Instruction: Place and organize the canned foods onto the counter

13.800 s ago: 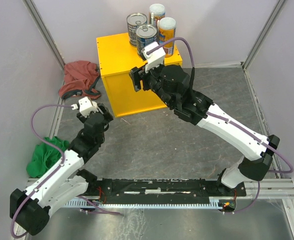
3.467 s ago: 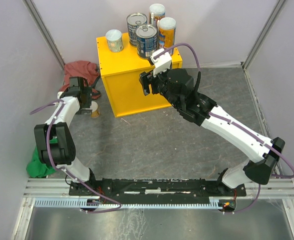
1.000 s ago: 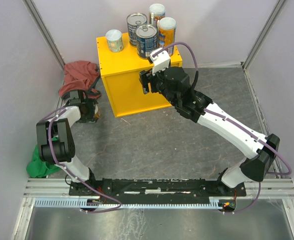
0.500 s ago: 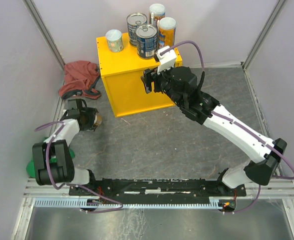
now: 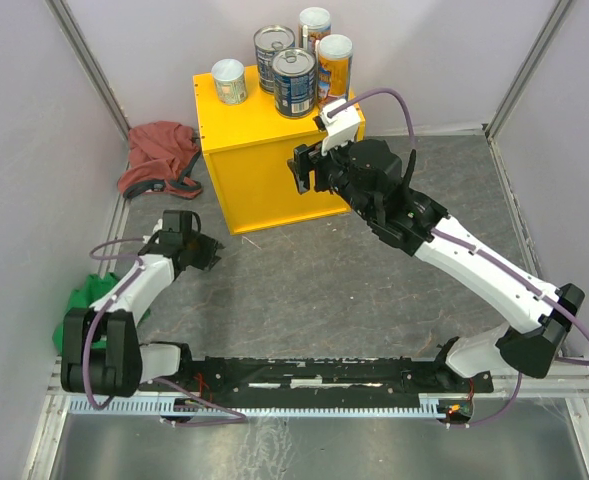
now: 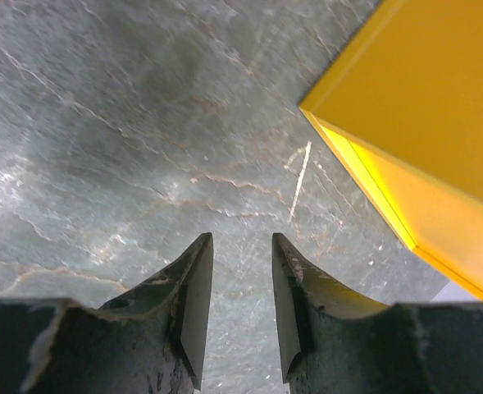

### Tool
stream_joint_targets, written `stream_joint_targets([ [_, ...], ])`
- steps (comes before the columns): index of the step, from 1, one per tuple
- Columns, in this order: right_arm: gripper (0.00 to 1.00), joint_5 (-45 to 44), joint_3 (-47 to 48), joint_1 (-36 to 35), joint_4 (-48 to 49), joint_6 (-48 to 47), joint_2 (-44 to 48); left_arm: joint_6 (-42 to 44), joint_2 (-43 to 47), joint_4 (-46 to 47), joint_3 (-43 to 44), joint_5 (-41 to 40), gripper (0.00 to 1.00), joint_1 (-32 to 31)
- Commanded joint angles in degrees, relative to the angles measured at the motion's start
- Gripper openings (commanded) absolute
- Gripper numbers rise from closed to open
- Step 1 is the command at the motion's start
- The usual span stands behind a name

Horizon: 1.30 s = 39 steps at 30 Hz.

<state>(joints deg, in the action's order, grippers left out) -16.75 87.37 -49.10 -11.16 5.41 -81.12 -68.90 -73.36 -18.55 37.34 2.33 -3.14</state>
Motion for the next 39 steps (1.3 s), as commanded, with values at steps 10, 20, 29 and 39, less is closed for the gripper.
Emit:
stream_joint_targets([
  [10,0.78,1.1,1.5,-1.2,1.6,1.0,1.3,3.2,11.9,-10.6,13.4,-31.5,0.61,-2.6],
  [20,0.78,1.9,0.4,-1.3,2.2,1.1,2.2,-4.0,1.1,-11.5,17.6,-31.5,0.73,9.2],
  [29,0.78,2.1,-0.4,-1.3,3.4,0.6,1.9,1.0,-6.5,-7.5,22.5,-26.2,0.77,16.6],
  [39,0.79,1.3,-0.9,-1.3,4.0,-0.7,1.3,11.8,-17.4,-0.7,23.7,-11.9,0.77,20.8],
])
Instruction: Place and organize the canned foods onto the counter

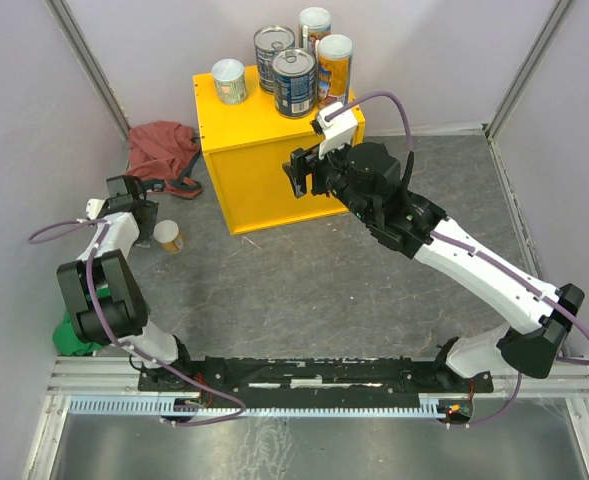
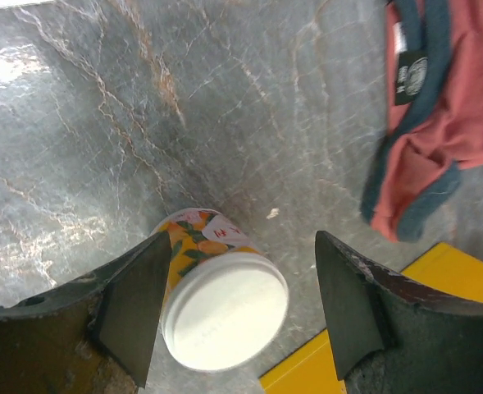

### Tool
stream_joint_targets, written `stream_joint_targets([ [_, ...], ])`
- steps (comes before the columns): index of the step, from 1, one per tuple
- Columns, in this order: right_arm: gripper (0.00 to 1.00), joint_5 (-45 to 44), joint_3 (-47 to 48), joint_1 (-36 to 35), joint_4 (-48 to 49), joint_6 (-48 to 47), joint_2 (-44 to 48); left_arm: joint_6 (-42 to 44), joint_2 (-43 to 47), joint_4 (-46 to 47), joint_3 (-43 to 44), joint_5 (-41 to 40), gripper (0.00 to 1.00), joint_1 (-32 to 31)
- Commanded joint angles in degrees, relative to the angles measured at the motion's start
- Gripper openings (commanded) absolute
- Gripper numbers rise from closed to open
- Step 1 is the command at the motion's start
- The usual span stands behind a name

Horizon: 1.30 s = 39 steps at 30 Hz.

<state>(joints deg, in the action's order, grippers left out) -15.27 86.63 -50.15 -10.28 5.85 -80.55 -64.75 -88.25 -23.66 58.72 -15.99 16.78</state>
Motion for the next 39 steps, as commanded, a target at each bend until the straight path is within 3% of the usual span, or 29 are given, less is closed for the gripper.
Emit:
stream_joint_targets([
  [1,0.79,-0.3,-0.1,-0.3,3.1,-1.2,0.6,8.8,-3.1,5.0,2.4,7.3,0.77,1.0],
  [13,0.79,-0.6,0.3,-0.3,2.7,-0.6,0.2,18.1,-7.2,4.4,2.0,18.7,0.75,1.3],
  [25,0.78,-0.5,-1.0,-0.3,2.4,0.3,1.2,19.4,-0.7,6.0,-7.0,22.8,0.62,0.0],
  [39,0.78,0.8,-6.5,-0.5,0.3,2.3,2.0,19.5,6.6,7.1,-14.7,23.3,0.61,-10.7],
])
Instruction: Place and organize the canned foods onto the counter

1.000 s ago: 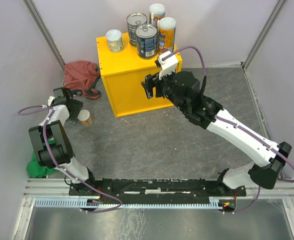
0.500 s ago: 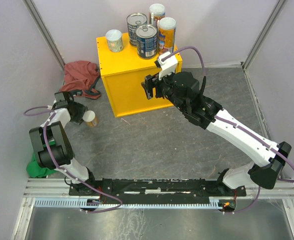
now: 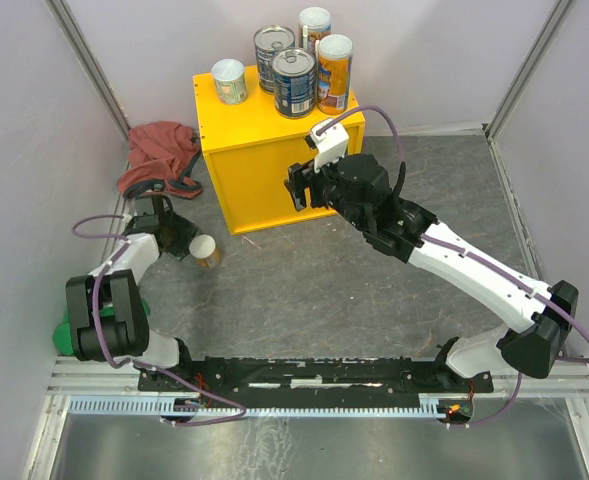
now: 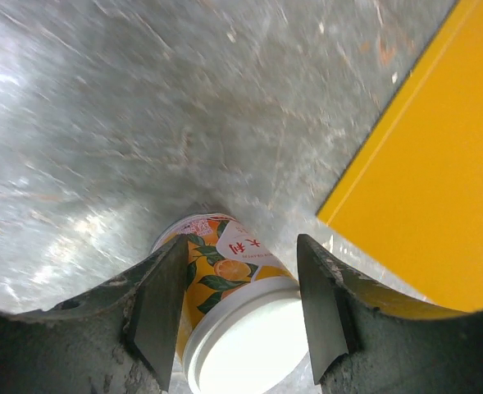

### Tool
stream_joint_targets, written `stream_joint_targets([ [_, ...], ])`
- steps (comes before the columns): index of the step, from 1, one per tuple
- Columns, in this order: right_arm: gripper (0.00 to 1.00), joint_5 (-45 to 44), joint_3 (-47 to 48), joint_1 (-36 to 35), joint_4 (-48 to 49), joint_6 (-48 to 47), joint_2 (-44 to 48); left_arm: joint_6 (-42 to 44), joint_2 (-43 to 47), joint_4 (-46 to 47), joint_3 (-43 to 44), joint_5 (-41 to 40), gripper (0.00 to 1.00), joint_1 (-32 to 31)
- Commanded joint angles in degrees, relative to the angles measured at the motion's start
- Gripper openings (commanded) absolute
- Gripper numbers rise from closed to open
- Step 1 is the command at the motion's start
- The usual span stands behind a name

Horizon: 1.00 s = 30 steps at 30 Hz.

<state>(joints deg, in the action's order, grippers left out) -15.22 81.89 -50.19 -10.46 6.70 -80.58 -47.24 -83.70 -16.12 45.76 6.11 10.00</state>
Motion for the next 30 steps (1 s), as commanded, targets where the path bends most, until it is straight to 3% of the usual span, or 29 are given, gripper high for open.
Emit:
stream_joint_targets([
  [1,0.78,0.7,-2.4,-0.5,0.3,1.7,2.1,1.7,2.4,-0.2,-2.4,1.1,0.61,-5.2],
  [17,0.85,0.3,-16.0,-6.5,-1.4,4.0,2.7,-6.4,4.8,7.0,-10.4,1.2,0.61,-23.0],
  [30,0.9,1.5,-25.2,-12.2,9.8,6.3,-2.1,-7.6,10.6,14.7,-12.7,0.7,0.65,-26.3],
])
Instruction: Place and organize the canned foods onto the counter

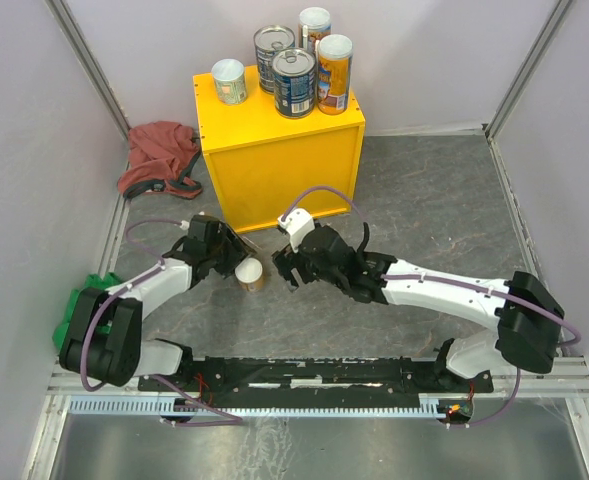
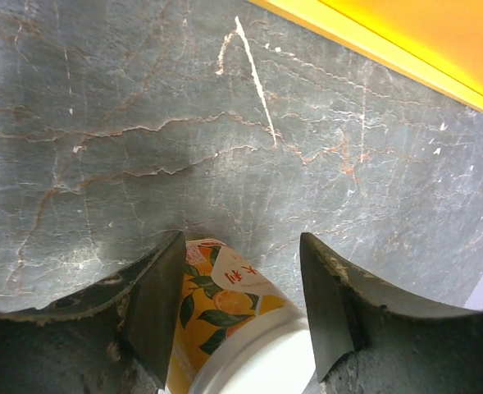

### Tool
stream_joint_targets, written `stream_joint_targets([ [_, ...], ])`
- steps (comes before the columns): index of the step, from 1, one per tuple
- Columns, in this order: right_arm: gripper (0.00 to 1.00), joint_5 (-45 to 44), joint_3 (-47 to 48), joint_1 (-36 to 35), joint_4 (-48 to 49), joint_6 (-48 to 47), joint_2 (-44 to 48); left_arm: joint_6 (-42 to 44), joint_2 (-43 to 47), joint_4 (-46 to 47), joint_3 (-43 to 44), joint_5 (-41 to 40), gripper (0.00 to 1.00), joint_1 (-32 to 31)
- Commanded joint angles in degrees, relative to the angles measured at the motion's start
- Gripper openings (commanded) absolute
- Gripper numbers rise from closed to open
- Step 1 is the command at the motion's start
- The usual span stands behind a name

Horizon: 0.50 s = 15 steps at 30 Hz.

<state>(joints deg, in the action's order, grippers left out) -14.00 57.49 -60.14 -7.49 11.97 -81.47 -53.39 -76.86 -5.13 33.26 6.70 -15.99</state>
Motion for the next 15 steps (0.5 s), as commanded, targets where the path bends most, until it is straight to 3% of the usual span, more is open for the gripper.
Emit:
stream_joint_targets([
  [1,0.9,0.0,-1.2,-2.8,7.3,1.3,-1.5,-1.4,4.7,3.4,-0.2,-0.9,0.65,-0.3],
  [15,0.93,-5.2,-4.7,-8.5,19.0,5.6,-9.0,-2.7,23.4,-4.7,-3.3,-19.8,0.73,-0.2],
])
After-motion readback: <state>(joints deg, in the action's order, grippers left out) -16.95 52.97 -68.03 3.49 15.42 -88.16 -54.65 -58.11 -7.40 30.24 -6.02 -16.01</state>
